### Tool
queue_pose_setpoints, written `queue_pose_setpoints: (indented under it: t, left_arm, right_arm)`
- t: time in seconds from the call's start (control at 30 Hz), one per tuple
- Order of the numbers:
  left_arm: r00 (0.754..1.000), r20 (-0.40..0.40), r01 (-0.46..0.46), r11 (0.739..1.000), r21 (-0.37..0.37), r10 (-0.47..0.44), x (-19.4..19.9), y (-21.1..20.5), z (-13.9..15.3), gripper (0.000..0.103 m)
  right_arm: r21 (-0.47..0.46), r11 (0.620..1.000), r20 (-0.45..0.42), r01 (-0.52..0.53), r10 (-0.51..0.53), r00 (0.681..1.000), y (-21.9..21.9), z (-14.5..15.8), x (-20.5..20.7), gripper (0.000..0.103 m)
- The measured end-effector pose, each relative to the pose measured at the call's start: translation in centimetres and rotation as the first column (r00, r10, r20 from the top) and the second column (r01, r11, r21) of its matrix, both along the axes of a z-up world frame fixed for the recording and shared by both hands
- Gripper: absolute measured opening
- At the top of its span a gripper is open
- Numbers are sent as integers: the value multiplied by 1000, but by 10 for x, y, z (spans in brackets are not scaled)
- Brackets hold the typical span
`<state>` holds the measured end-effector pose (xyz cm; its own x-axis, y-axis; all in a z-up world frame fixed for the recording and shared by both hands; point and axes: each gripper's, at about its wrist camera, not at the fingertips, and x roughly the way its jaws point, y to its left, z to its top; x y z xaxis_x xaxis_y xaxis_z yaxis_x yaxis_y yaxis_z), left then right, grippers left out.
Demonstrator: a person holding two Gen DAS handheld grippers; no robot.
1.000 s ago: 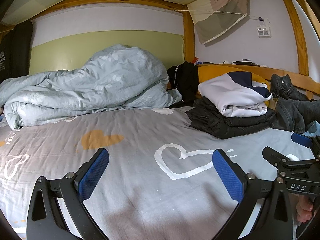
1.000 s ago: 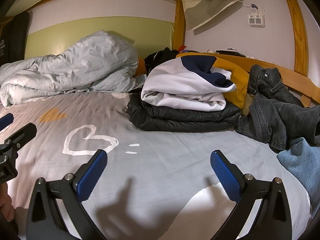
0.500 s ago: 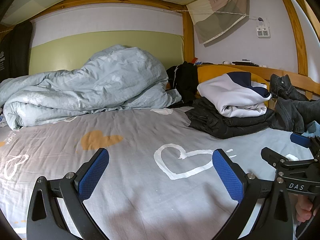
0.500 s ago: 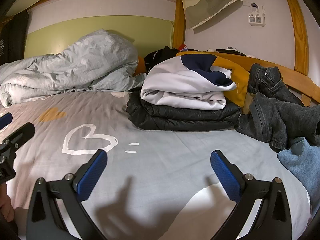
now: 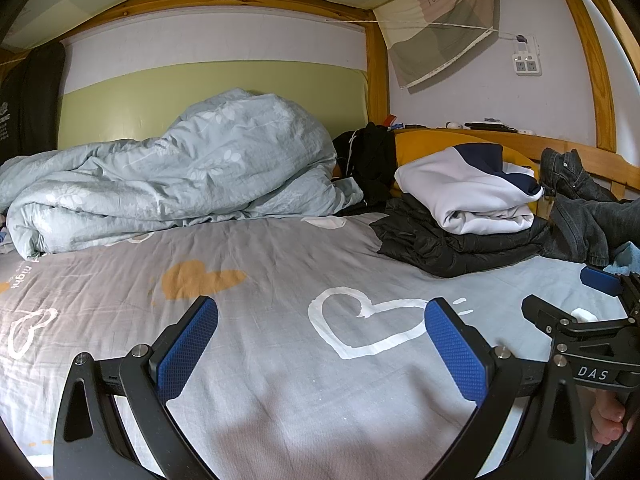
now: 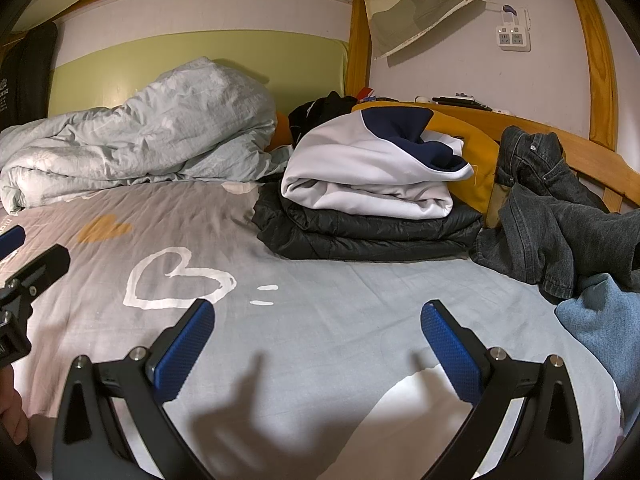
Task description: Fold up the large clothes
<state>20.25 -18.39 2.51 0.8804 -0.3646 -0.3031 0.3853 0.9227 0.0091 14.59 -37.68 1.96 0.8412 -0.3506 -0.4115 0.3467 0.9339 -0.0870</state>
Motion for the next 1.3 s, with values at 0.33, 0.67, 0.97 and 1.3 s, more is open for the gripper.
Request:
queue_pose_setpoints:
  t: [0.33, 0.67, 0.97, 1.3]
  left_arm:
    - [1000, 0, -1, 1000, 0, 1, 0, 0, 0, 103]
    - [1000, -3, 3, 1000, 3, -3, 0, -1, 0, 103]
    - [1000, -3, 3, 1000, 3, -3, 0, -1, -1, 103]
    - [1000, -6, 0, 1000, 4, 0, 0, 0, -3, 103]
  right_arm:
    - [0, 1000, -5, -3, 3, 1000, 0, -1, 1, 103]
    - [-1, 1000, -6, -3, 3, 1000, 1, -1, 1, 103]
    - [-1, 1000, -6, -1, 1, 1000, 1, -1, 1, 103]
    - [15, 1000, -14, 0, 1, 1000, 0, -4, 1, 103]
